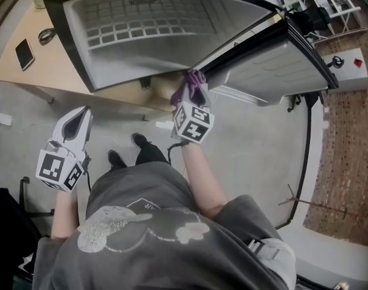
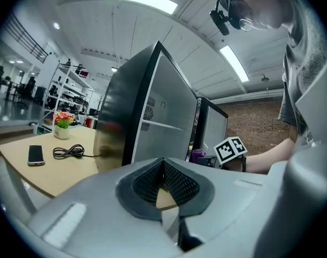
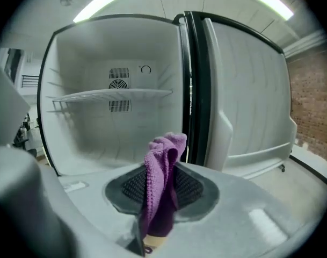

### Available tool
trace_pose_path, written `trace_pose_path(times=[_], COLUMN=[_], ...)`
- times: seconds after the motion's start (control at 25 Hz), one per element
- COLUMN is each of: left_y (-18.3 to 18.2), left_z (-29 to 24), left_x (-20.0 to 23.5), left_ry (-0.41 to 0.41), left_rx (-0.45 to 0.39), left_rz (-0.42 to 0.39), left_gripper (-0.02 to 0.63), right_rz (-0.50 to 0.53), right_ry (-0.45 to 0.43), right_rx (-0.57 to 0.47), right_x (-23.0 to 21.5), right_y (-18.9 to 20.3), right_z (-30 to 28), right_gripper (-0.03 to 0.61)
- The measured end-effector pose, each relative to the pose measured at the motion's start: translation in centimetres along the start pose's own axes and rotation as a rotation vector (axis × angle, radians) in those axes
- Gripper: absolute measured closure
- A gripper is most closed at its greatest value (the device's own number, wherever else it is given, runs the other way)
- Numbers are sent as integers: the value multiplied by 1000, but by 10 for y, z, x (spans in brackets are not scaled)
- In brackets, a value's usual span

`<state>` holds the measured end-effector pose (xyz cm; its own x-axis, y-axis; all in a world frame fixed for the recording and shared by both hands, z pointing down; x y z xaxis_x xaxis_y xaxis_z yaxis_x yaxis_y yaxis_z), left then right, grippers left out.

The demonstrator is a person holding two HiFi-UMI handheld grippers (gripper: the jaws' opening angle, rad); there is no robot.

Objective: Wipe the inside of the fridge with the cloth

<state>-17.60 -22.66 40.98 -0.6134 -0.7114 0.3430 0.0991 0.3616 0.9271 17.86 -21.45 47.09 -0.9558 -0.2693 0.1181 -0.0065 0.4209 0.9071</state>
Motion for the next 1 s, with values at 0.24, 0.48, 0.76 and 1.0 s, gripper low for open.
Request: trace_pose_path(times=[0.24, 0.48, 0.76, 1.0], left_y=[15, 24, 21, 33], left_z=[12, 17, 20, 41], left_x=[6, -2, -46, -95], left_ry=[50, 60, 71, -6], left_rx=[53, 50, 5, 21], left_rz=[-29, -13, -20, -42], left_gripper=[595, 595, 595, 595], right_rz=[46, 71, 50, 63], right_ry=[25, -21, -170, -336], right_rx=[-3, 5, -92, -139], right_x=[4, 13, 6, 0], right_y=[10, 19, 8, 19], right_z=[40, 50, 68, 95], right_gripper=[489, 489, 489, 489])
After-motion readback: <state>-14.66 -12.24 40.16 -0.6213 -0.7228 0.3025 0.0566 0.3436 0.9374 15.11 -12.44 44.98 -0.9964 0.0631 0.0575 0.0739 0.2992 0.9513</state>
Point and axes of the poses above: the fingertips, and each gripper's own axes: z backward along the fingers, x to its left, y out of its underside, the point moved 8 cm from there along z, backward along the fingers, and after that the axes turned 7 degrees about z, right-handed, at the moved point
